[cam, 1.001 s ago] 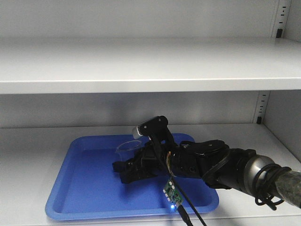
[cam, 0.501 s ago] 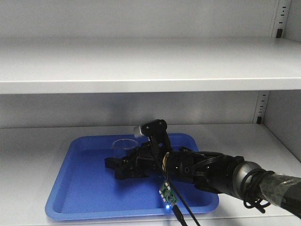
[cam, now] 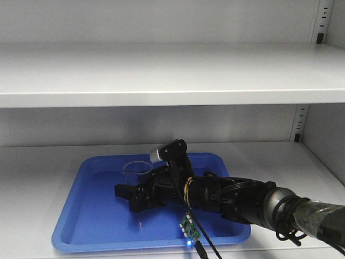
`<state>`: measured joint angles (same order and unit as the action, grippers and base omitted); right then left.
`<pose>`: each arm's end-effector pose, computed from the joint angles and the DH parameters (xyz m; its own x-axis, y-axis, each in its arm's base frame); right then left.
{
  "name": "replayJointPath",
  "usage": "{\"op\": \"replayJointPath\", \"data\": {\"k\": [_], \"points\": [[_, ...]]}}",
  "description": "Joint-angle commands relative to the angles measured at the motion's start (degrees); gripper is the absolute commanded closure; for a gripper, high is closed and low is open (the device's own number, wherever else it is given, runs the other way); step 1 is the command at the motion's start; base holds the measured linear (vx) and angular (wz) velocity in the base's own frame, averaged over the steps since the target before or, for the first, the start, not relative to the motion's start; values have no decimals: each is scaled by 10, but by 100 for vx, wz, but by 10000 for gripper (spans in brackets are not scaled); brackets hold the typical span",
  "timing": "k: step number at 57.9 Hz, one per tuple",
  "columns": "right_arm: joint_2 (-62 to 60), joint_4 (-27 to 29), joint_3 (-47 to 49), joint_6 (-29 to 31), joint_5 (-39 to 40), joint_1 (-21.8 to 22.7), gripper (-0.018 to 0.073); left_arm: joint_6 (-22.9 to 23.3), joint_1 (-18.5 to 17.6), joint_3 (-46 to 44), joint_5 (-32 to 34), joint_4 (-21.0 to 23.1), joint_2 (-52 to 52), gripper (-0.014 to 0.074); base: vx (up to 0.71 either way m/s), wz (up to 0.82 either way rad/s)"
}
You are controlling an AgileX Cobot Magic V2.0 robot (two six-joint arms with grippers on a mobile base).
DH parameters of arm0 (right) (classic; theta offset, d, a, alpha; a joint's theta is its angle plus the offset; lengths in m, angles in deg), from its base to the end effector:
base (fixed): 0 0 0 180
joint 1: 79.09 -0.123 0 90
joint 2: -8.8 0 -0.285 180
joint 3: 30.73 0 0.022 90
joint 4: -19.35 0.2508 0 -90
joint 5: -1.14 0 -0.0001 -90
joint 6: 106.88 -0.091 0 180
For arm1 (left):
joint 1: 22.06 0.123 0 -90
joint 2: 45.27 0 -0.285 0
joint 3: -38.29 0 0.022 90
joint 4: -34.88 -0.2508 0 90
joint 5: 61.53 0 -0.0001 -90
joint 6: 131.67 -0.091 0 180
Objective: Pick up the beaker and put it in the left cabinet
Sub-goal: 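Lower the beaker onto the blue tray with the right gripper, then open the right gripper and release the beaker upright on the tray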
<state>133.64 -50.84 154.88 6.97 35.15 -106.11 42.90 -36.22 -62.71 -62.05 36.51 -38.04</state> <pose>0.3940 0.2546 0.2318 -0.2455 -0.1312 -0.9605 -0.8377 0.5273 0.1421 0.0552 -0.0140 0.2024 0.0711 0.0504 -0.9962 0.2407 0.9683 0.0662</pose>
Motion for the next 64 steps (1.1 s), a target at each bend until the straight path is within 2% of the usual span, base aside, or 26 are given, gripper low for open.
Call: {"op": "replayJointPath", "data": {"k": [1,12,17,22,32,45,64], "points": [[-28,10,12,4,24,1,321,2,-3,9,49,5,-10,596,0,0],[-28,10,12,4,28,1,66,2,-3,9,49,5,-10,596,0,0],[-29,10,12,4,28,1,-23,2,-3,9,49,5,-10,596,0,0],[-33,10,12,4,28,1,-71,2,-3,9,49,5,-10,596,0,0],[-49,9,12,5,21,1,-66,2,-3,9,49,5,-10,596,0,0],[-85,7,12,5,-24,1,-31,2,-3,9,49,5,-10,596,0,0],[-116,7,12,5,-28,1,-25,2,-3,9,49,5,-10,596,0,0]]}}
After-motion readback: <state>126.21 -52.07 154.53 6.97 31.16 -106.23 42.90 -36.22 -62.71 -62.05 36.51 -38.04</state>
